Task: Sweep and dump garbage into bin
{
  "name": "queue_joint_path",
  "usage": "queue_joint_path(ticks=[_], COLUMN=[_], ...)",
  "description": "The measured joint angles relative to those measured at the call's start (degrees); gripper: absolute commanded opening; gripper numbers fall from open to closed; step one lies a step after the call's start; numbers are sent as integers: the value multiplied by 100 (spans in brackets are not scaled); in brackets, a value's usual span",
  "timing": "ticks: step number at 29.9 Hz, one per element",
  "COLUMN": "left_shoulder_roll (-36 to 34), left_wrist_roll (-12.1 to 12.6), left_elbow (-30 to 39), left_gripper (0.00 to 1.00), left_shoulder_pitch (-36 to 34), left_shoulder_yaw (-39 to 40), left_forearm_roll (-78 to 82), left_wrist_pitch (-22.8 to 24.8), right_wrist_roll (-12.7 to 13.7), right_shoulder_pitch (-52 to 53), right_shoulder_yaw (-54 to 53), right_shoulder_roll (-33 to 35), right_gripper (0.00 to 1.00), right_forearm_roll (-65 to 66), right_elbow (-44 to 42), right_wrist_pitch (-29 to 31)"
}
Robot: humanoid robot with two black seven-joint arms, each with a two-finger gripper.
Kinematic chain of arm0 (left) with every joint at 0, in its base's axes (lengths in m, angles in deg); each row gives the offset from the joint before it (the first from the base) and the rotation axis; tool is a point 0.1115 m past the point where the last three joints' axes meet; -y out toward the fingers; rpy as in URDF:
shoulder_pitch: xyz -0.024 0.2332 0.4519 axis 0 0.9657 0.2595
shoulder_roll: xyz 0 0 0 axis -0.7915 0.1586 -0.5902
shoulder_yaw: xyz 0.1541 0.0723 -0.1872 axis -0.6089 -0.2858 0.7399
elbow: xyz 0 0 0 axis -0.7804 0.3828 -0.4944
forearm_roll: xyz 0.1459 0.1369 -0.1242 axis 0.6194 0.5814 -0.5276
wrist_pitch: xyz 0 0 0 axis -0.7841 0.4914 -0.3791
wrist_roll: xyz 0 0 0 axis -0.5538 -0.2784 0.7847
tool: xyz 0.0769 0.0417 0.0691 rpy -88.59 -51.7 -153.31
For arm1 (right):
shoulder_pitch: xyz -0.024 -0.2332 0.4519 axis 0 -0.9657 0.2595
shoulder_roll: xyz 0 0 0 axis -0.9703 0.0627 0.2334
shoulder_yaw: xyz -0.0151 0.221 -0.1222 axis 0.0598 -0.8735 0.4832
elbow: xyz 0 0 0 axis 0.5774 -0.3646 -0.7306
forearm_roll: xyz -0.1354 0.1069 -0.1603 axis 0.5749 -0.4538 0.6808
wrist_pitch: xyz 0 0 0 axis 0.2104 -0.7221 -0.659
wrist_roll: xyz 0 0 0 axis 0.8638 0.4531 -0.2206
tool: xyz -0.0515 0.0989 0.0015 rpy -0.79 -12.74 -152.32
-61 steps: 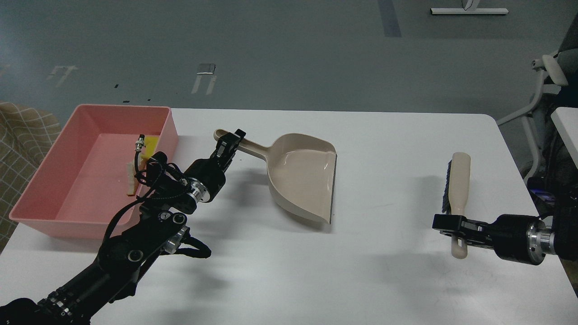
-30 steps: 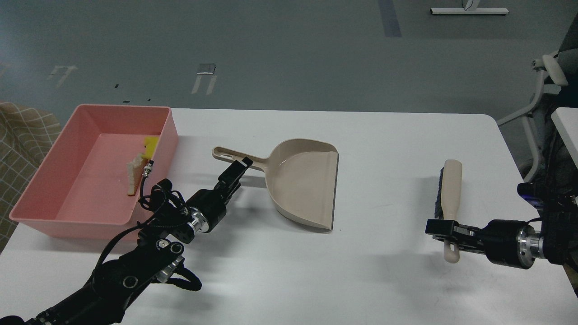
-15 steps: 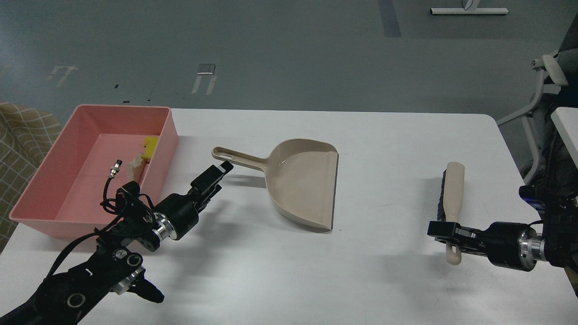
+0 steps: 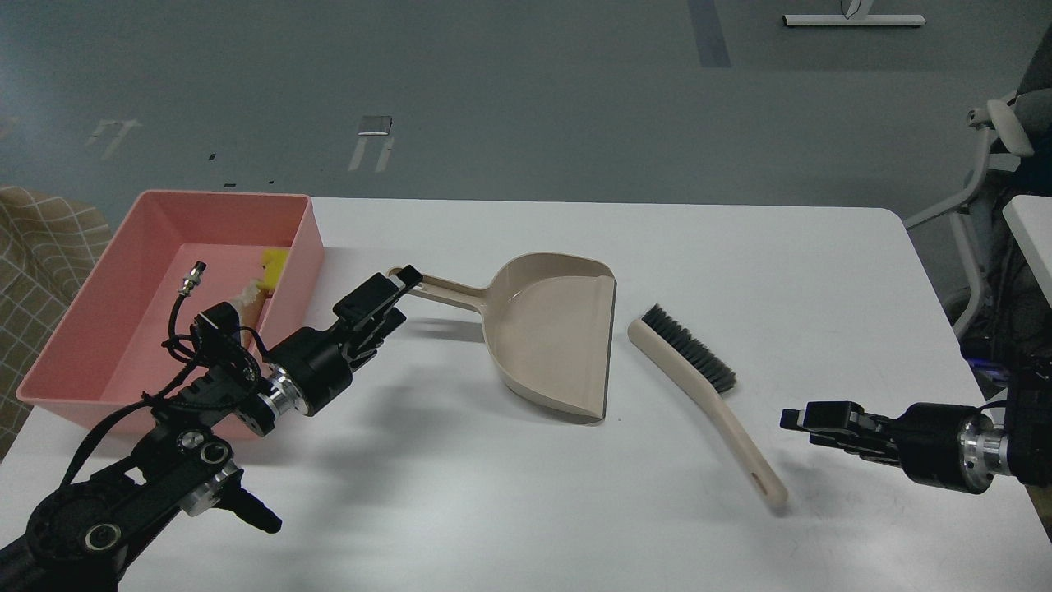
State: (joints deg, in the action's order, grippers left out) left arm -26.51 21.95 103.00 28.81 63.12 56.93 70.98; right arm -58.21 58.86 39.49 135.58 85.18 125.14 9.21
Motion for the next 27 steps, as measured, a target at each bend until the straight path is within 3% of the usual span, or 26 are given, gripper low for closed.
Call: queue_joint_path(ticks=[9, 14, 17, 22, 27], left_shoulder_roll=[-327, -444, -440, -439, -332], left_wrist_roll=[75, 278, 495, 575, 575], left_elbow=[597, 898, 915, 667, -217], left_gripper=[98, 98, 98, 98, 98], left_shoulder_pitch=[-2, -151, -498, -1368, -2433], left_shoulder_yaw=[282, 921, 1352, 1597, 1614], left_forearm_roll=[-320, -722, -1058, -1771, -2228], left_wrist_pitch=[216, 631, 787, 850, 979], right_wrist_roll=[-82, -131, -127, -107, -112], right_shoulder_pitch=[5, 5, 5, 17, 59], right_shoulder_yaw=[-835, -1789, -2427, -3457, -4783], right_shoulder_roll=[718, 916, 902, 483, -551], right_gripper=[67, 87, 93, 96, 96], right_forearm_roll=[-13, -64, -302, -461, -466], right_elbow=[62, 4, -70, -594, -1875], right_wrist_pitch=[709, 1048, 1067, 936, 811])
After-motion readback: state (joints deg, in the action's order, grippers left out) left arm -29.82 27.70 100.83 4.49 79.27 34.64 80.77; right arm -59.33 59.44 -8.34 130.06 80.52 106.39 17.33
